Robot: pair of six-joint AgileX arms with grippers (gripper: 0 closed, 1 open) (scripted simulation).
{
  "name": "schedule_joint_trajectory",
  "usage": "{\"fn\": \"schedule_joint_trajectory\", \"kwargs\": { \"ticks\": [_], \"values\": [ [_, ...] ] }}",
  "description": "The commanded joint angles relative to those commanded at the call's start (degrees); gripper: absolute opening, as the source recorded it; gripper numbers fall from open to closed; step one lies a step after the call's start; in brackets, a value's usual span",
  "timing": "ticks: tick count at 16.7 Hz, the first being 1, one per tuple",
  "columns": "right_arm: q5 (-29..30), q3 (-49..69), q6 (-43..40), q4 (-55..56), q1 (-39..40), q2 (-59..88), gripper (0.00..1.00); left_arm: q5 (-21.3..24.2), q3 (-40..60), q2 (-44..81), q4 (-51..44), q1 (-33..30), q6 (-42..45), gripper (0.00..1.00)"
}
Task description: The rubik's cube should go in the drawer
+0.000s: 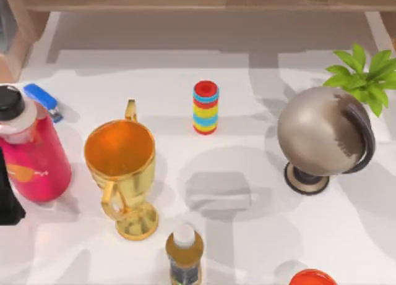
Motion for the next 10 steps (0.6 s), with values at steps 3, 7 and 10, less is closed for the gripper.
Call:
{"fn": "schedule_joint_trajectory", "kwargs": {
  "ticks": [3,7,10],
  "values": [
    [2.8,8.1,0.3,0.4,2.7,8.1,1.0,0.0,0.0,0.0,0.0,0.0,0.0,1.0],
    [4.1,11.6,0.4,0.6,3.8,11.3,1.0,0.0,0.0,0.0,0.0,0.0,0.0,1.0],
    [4.1,11.6,0.4,0.6,3.8,11.3,1.0,0.0,0.0,0.0,0.0,0.0,0.0,1.0]
  ]
}}
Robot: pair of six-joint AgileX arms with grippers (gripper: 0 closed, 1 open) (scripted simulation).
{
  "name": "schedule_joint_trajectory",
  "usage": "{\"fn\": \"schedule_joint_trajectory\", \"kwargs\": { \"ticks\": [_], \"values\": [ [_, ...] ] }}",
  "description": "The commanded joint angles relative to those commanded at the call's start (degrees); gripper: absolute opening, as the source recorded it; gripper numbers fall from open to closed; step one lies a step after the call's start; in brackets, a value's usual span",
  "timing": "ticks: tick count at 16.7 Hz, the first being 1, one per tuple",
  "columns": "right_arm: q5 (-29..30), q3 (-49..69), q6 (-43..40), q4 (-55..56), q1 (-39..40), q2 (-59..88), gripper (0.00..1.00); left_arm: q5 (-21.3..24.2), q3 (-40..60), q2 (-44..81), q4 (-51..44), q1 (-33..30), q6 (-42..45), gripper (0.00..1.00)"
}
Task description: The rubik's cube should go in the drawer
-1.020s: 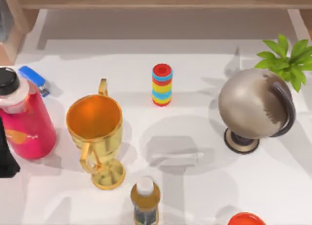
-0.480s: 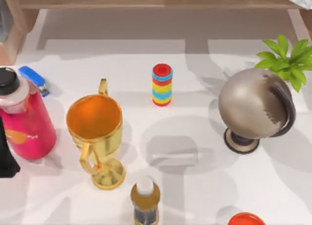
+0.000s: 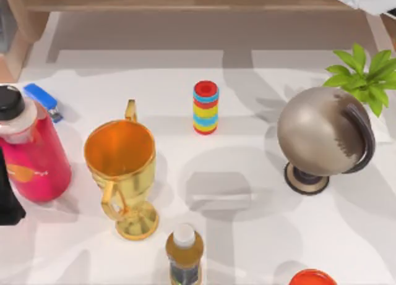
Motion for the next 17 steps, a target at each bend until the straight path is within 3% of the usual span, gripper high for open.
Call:
{"fn": "schedule_joint_trajectory", "kwargs": {
  "ticks": [4,17],
  "values": [
    [-0.9,1.3,0.0,-0.8,-0.8,0.5,1.0,0.0,0.0,0.0,0.0,0.0,0.0,1.0],
    [-4.0,20.9,-0.2,-6.9,-4.2,13.9,1.0,0.0,0.0,0.0,0.0,0.0,0.0,1.0]
  ]
}}
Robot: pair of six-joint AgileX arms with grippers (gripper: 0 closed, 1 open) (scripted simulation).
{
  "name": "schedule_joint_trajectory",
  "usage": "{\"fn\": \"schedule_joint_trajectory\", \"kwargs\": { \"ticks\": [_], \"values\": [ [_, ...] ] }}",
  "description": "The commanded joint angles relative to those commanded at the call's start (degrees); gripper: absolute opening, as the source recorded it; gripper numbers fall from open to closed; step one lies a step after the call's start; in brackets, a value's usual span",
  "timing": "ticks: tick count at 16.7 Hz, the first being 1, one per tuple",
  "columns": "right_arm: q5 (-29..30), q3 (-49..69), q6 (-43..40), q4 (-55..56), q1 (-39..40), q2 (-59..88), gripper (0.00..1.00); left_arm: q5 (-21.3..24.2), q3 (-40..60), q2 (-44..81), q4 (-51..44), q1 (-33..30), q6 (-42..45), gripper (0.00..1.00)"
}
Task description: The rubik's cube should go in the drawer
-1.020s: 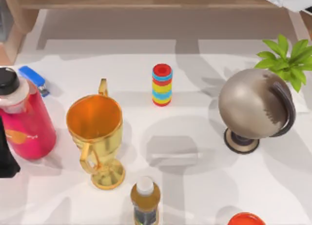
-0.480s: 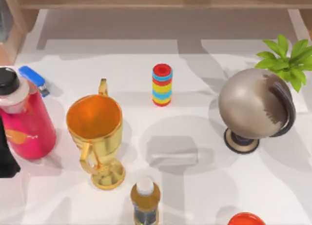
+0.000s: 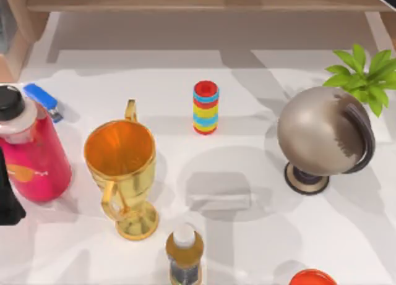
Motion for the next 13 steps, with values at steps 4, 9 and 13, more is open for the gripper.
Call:
{"fn": "schedule_joint_trajectory", "kwargs": {
  "ticks": [4,9,13],
  "values": [
    [0.0,0.0,0.0,0.0,0.0,0.0,0.92,0.0,0.0,0.0,0.0,0.0,0.0,1.0],
    [0.0,0.0,0.0,0.0,0.0,0.0,0.55,0.0,0.0,0.0,0.0,0.0,0.0,1.0],
    [0.0,0.0,0.0,0.0,0.0,0.0,0.25,0.0,0.0,0.0,0.0,0.0,0.0,1.0]
  ]
}}
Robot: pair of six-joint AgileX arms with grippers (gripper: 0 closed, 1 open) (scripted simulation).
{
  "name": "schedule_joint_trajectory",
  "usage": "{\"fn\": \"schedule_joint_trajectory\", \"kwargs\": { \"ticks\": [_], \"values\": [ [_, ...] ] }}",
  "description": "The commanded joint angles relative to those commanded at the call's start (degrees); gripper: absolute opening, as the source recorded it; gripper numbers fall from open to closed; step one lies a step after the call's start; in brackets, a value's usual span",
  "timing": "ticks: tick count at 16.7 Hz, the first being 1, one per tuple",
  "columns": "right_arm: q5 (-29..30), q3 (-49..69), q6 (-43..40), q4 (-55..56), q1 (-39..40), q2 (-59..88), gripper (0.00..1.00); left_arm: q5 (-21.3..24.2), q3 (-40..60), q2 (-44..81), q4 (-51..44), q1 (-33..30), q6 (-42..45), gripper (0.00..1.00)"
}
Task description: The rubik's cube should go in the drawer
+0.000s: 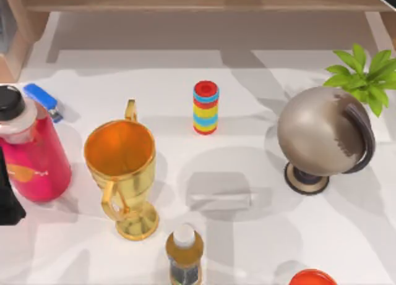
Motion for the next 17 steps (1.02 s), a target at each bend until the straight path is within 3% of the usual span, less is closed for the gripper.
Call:
{"fn": "schedule_joint_trajectory", "kwargs": {
  "ticks": [3,4,17],
  "values": [
    [0.0,0.0,0.0,0.0,0.0,0.0,0.02,0.0,0.0,0.0,0.0,0.0,0.0,1.0],
    [0.0,0.0,0.0,0.0,0.0,0.0,0.0,0.0,0.0,0.0,0.0,0.0,0.0,1.0],
    [0.9,-0.8,0.2,-1.7,0.9,-2.8,0.0,0.0,0.0,0.0,0.0,0.0,0.0,1.0]
  ]
}}
